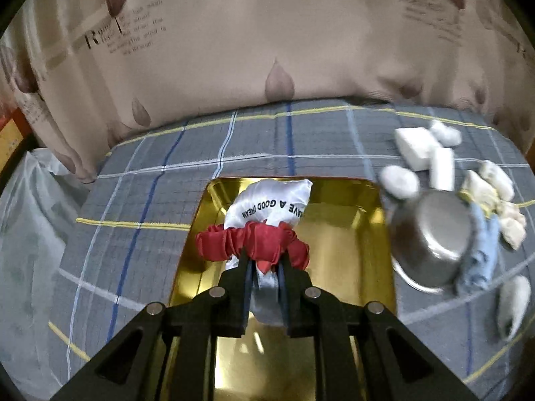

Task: Organize soft objects
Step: 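Carry the pouch over the gold tin and release it inside, then grasp the white fluffy mitt with the right gripper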

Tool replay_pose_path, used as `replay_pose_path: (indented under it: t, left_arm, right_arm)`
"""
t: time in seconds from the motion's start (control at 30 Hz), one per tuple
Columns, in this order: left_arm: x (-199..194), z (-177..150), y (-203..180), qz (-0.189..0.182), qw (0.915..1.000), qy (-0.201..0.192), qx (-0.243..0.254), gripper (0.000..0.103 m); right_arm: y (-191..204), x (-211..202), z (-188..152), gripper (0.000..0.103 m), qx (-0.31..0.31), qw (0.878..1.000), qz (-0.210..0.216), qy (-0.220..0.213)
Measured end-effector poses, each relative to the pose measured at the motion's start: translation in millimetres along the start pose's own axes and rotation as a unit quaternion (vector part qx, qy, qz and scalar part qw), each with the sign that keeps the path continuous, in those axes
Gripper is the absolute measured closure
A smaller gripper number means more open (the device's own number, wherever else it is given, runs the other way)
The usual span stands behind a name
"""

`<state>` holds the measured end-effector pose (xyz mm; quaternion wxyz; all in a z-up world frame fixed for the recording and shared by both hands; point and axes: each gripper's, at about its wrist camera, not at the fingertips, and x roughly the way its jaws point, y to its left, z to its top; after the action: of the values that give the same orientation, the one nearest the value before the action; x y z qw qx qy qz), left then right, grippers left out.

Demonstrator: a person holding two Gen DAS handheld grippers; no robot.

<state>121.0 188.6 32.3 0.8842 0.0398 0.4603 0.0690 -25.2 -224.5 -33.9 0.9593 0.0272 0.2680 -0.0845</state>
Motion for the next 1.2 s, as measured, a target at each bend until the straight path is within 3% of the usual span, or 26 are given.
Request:
replay_pose_path:
  t: [0.1, 0.23, 0.37, 0.43, 0.57, 0.73, 0.87, 0.97, 1.07, 1.2]
  left_arm:
    - [19, 6, 7, 0.001, 0.9999, 0.014, -0.004, 0.081]
    - [25, 10, 12, -0.018, 0.9996, 0.010, -0.018, 0.056]
    - [18, 11, 8, 0.005, 0.9999, -0.013, -0.007, 0.055]
    - [10, 8, 7, 0.036, 0.9991, -0.020, -0.006, 0.053]
    - [-24, -1, 12, 0.059, 0.9956, -0.066, -0.030, 0.053]
    - [-72, -25, 15, 0.035, 0.9938, -0.074, -0.076, 0.050]
    - [-101, -58, -1, 0.024, 0.9944, -0.075, -0.070, 0.049]
    - [-117, -91, -12, 0.024, 0.9944, -0.066, -0.079, 0.046]
    - [-122, -124, -8, -0.030, 0.9902, -0.039, -0.131, 0.046]
    - [-124, -153, -6, -0.058, 0.9839, -0.015, -0.169, 0.046]
  right_arm:
    - [0, 1, 0, 0.000, -0.001, 1.000, 0.001, 0.002]
    - [2, 2, 1, 0.000, -0.003, 1.000, 0.002, 0.005]
    - [4, 3, 2, 0.000, -0.007, 1.000, 0.001, 0.009]
    - [4, 4, 2, 0.000, -0.007, 1.000, 0.003, 0.011]
    - [3, 4, 2, 0.000, -0.004, 1.000, 0.013, 0.012]
    - [5, -9, 0, 0.000, -0.015, 0.999, 0.039, 0.021]
    - [15, -30, -2, 0.000, -0.016, 0.990, 0.125, 0.059]
    - [27, -34, -5, 0.000, -0.026, 0.985, 0.147, 0.086]
    - [44, -32, -6, 0.000, -0.050, 0.976, 0.182, 0.106]
    - [66, -31, -6, 0.000, -0.092, 0.969, 0.199, 0.112]
